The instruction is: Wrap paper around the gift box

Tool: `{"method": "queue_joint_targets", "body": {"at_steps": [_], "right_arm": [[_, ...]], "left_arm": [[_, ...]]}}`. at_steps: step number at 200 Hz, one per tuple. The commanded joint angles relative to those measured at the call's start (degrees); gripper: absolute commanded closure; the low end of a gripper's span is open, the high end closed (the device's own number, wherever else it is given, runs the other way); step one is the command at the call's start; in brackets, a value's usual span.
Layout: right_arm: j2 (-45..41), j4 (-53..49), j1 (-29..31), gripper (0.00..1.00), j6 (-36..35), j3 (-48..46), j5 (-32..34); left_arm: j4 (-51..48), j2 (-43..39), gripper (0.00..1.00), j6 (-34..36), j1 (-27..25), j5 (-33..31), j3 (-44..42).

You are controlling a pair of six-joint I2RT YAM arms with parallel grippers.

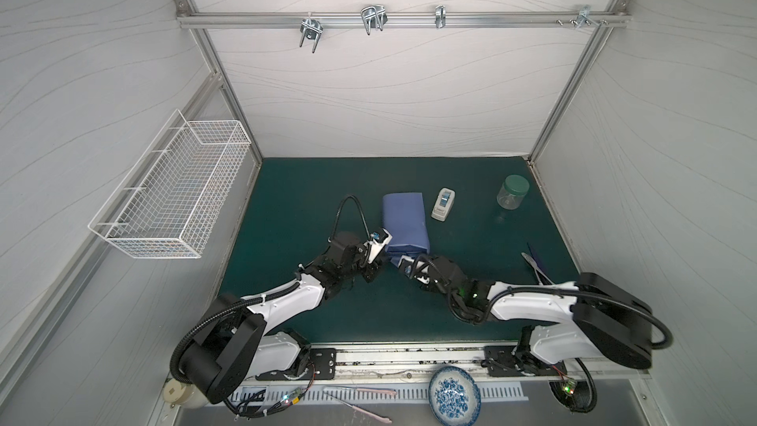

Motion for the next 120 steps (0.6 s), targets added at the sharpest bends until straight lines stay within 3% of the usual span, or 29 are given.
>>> {"method": "queue_joint_targets", "body": {"at_steps": [1, 16, 24, 47, 76, 120], "right_arm": [[-9.6, -6.8, -3.7, 0.67, 12.7, 0.5, -5.5], [-15.7, -10.8, -10.3, 0.63, 19.5, 2.0, -14.0], [-16.9, -12.1, -15.1, 0.59, 26.6, 3.2, -19.6], [-10.7, -15.5, -25.8, 0.41, 36.2, 10.2, -33.4], [2.5, -19.4, -29.7, 0.34, 40.8, 20.0, -38.3], [18.2, -21.2, -29.7, 0.26, 42.0, 30.5, -41.3]], "left_arm": [[2.3, -1.5, 0.59, 14.4, -4.7, -1.3, -1.5], [2.4, -1.2, 0.59, 19.4, -7.5, -4.4, -1.6], [1.4, -0.3, 0.59, 21.5, -8.2, -5.9, -0.8], [1.0, 2.2, 0.58, 28.9, -11.0, -8.7, 0.4], [-1.8, 6.3, 0.57, 38.1, -13.4, -13.9, 2.7], [-5.5, 11.3, 0.55, 42.3, -13.3, -15.8, 6.4]]}}
